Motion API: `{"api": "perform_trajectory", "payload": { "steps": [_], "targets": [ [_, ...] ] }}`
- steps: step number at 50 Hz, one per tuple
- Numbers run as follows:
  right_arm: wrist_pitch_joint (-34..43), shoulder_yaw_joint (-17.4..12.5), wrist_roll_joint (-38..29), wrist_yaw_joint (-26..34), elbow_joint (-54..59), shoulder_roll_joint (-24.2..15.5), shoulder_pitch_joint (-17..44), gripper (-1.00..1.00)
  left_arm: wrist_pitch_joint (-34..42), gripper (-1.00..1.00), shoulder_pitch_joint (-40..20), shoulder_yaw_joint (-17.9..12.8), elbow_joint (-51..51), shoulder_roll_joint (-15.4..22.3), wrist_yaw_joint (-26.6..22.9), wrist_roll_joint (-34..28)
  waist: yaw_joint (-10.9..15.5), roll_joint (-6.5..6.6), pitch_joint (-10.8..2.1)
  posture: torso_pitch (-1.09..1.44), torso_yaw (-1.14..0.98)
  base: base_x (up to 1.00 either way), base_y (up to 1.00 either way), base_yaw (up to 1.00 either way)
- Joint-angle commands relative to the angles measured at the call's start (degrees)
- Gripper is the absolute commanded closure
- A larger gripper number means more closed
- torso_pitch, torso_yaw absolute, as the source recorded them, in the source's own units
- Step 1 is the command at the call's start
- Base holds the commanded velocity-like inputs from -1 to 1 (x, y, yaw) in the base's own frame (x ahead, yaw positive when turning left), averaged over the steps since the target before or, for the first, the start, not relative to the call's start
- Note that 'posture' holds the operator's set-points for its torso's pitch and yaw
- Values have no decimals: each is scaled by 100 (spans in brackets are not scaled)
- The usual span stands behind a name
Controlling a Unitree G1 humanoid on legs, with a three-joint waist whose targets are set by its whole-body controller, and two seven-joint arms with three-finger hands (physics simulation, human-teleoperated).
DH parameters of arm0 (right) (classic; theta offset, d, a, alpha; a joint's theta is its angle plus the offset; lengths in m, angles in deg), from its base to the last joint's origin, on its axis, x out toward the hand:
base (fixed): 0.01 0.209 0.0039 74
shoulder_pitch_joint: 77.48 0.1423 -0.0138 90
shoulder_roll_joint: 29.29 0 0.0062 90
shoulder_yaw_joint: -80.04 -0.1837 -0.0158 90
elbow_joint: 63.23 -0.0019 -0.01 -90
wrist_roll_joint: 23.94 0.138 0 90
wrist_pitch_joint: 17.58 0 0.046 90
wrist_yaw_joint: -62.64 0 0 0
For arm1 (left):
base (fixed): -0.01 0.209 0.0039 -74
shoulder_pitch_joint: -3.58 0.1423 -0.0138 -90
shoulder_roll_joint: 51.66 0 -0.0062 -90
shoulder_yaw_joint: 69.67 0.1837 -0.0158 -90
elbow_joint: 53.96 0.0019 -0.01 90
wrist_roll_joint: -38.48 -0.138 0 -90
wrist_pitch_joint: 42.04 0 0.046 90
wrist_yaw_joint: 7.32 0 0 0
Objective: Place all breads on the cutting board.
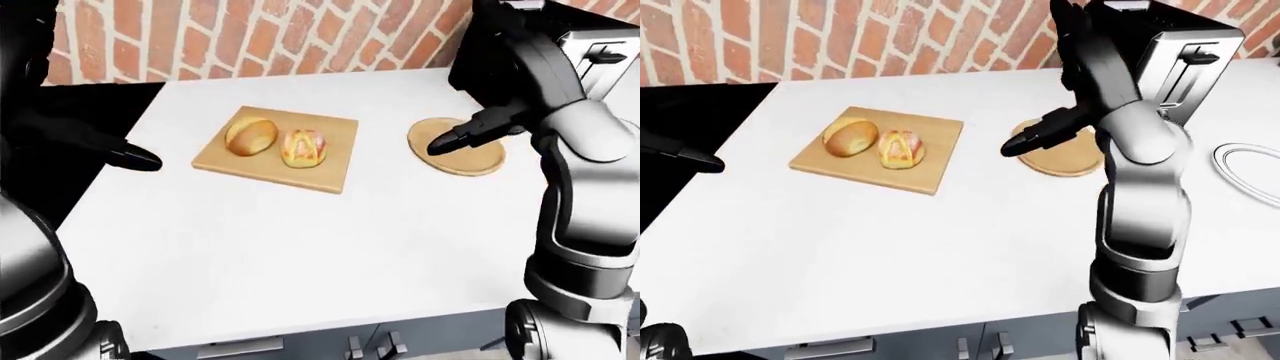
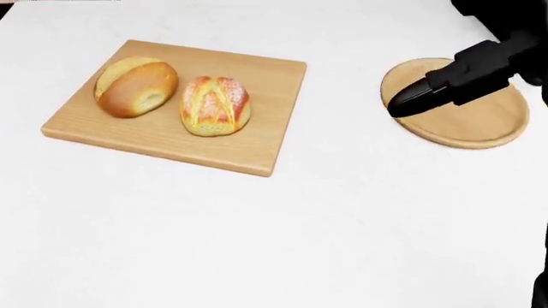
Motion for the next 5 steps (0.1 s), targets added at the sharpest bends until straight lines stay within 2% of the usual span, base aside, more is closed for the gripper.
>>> {"api": "perform_trajectory", "payload": {
  "steps": [1, 3, 5],
  "targets": [
    [38, -232, 106, -1, -410, -190, 91, -100, 27, -100, 82, -209, -222, 162, 49, 106, -2, 6, -155, 0, 0, 0, 0, 0],
    [90, -383, 272, -29, -574, -292, -57, -100, 104, -100, 344, -364, -452, 160, 90, 236, -1, 13, -154, 0, 0, 0, 0, 0],
    [298, -635, 456, -34, -854, -494, -169, -100, 118, -100, 645, -655, -575, 144, 209, 433, -2, 14, -145, 0, 0, 0, 0, 0]
  ]
}}
